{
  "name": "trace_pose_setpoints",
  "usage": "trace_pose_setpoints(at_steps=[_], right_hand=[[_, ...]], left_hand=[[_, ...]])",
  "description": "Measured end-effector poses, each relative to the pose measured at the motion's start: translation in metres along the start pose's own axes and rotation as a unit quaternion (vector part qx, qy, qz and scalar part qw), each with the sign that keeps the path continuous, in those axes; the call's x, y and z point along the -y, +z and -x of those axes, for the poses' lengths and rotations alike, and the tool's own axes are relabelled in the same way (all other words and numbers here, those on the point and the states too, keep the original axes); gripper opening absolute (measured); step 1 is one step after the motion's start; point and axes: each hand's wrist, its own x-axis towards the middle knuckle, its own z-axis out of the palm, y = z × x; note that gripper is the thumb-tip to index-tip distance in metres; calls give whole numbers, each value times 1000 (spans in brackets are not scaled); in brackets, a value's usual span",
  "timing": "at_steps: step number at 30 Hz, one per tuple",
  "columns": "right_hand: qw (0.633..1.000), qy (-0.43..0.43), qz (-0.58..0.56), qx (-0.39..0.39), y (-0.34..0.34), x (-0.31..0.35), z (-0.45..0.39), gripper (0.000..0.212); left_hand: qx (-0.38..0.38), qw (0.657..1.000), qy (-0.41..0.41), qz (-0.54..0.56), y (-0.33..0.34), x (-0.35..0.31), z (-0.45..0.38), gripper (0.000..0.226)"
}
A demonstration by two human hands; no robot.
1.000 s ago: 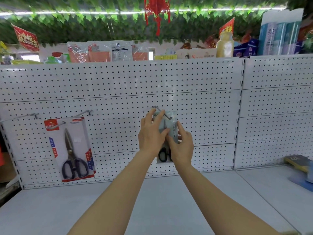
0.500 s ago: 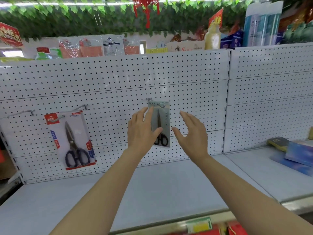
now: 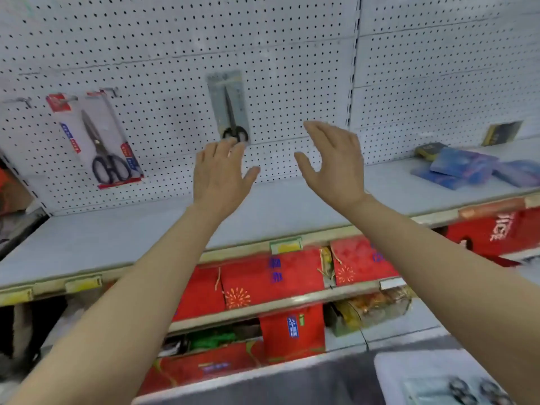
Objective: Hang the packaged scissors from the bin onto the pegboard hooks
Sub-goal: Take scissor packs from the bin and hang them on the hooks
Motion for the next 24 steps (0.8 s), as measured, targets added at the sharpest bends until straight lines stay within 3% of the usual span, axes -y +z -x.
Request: trace_pose_setpoints(at_steps=[9, 18, 24], right_hand=[[983, 93, 121, 106, -90, -73, 171, 43], [921, 212, 253, 208, -167, -124, 351, 41], [885, 265, 278, 264, -200, -141, 455, 39]], left_hand=[[129, 986, 73, 76, 81, -112, 114, 51], [236, 944, 175, 150, 170, -220, 218, 47], [335, 902, 221, 162, 215, -284, 286, 50]])
